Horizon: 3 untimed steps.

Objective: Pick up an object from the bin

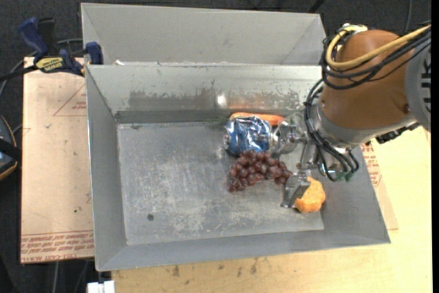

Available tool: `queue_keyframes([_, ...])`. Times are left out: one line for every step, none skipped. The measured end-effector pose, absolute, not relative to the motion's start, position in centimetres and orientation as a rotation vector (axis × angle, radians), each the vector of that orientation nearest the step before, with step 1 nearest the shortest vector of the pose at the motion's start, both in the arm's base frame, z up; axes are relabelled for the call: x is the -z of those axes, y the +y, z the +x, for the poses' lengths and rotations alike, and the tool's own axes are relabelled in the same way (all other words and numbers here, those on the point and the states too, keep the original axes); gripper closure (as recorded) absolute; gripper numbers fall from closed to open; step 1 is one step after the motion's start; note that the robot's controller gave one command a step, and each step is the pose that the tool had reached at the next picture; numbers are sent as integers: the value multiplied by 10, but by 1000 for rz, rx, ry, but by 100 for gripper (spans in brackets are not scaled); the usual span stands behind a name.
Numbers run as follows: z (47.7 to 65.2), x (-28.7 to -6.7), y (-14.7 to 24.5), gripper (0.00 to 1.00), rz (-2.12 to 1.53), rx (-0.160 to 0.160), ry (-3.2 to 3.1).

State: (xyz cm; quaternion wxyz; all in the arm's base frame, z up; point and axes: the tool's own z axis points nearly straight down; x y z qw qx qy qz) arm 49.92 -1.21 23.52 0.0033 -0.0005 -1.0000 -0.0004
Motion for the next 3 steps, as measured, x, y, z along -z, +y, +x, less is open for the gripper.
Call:
queue_keyframes([501,-238,-12,0,-1,1,-3142])
queue_keyframes([532,-168,-22,0,75,0,-3148])
queue_keyframes([565,-88,-37,0,223,-1,-3149])
